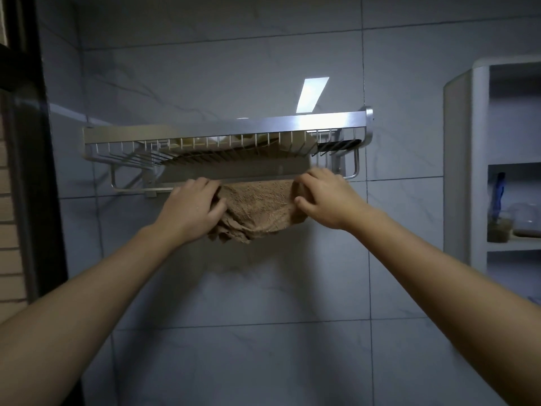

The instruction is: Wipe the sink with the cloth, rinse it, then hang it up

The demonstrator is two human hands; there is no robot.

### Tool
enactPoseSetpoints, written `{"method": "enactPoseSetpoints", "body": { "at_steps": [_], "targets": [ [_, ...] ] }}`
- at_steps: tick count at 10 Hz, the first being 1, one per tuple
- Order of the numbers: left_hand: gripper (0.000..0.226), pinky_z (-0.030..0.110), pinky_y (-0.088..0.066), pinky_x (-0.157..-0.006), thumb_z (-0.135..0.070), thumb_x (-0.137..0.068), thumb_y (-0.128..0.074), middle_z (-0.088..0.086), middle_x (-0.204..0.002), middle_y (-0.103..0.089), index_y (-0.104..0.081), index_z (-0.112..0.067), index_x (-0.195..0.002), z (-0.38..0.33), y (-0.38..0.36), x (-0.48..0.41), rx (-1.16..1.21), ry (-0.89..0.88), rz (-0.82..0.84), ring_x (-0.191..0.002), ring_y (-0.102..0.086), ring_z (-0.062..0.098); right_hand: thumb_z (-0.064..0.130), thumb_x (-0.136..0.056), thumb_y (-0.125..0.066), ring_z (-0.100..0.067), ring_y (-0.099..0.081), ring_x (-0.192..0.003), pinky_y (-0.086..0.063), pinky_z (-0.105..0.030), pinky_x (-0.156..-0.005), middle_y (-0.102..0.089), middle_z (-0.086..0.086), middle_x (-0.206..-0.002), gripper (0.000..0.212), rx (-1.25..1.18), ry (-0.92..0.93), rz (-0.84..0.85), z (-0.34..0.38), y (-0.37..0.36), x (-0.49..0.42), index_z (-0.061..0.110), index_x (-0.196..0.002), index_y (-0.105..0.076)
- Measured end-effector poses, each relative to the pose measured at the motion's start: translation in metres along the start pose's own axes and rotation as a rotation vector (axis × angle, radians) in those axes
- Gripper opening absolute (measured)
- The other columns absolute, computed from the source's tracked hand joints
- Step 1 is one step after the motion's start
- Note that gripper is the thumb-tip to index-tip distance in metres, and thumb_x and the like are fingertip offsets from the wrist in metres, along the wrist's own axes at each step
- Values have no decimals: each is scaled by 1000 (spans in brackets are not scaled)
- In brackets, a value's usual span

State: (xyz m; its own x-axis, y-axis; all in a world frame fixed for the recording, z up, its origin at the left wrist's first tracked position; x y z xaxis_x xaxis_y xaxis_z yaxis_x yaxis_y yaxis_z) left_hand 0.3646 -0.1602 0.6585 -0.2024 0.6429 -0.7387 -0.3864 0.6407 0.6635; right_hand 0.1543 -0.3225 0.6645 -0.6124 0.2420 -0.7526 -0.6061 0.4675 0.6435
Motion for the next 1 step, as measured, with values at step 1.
{"method": "enactPoseSetpoints", "body": {
  "at_steps": [1],
  "targets": [
    [62,49,-42,-107,-57,-96,-32,8,-142,-56,-48,-21,-145,1,2,2,115,60,41,-130,-50,32,43,-95,-52,-24,-47,-127,-42,-44,-107,-53,-4,-138,52,-99,-27,-11,-4,7,1,20,-141,-46]
  ]
}}
Point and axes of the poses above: each hand's wrist, its own x-axis away from the middle knuckle, its own y-axis out of the back of the hand, z = x × y, the point moved 4 cm from there along -x, towards the middle knuckle
